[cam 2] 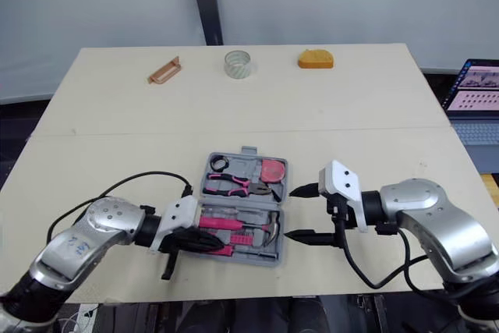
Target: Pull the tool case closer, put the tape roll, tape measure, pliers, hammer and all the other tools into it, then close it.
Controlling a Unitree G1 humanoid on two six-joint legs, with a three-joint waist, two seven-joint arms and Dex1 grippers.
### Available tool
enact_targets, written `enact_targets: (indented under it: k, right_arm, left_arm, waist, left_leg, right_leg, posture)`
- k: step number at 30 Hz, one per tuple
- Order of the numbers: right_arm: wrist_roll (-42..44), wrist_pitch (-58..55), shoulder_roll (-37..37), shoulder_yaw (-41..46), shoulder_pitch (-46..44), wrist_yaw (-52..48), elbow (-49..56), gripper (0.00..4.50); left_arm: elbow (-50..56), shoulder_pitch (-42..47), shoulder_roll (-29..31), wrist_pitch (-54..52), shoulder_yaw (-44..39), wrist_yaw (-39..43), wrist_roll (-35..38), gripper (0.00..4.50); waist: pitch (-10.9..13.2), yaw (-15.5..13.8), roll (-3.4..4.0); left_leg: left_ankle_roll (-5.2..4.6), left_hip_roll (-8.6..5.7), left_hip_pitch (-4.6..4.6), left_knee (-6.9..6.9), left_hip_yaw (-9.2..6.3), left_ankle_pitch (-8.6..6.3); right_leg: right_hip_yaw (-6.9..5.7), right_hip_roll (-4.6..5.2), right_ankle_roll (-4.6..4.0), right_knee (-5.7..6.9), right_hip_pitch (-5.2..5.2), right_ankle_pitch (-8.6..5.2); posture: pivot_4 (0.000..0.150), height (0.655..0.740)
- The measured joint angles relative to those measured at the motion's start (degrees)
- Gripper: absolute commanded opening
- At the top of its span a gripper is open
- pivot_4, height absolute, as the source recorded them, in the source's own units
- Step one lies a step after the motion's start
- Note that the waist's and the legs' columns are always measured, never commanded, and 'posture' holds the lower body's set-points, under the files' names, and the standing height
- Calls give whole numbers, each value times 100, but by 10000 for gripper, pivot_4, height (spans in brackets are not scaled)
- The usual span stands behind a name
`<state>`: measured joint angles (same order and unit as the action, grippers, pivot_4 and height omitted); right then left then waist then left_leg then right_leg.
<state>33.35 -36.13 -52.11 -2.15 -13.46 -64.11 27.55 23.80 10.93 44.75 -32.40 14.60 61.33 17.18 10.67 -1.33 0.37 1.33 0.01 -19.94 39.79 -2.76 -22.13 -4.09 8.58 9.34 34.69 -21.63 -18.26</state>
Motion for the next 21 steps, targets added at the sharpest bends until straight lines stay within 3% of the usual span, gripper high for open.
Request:
enact_targets:
  k: [21]
  right_arm:
    - [-6, -2, -1, 1, 23, 4, 0, 45000]
  left_arm:
    - [-465, -262, 44, 666, 251, -21, -551, 490]
  waist:
    - [0, -5, 0]
  left_leg:
    - [-1, 0, -5, 6, -2, -1]
  right_leg:
    - [-4, 0, 0, 0, -1, 0]
  posture:
    - [1500, 7400]
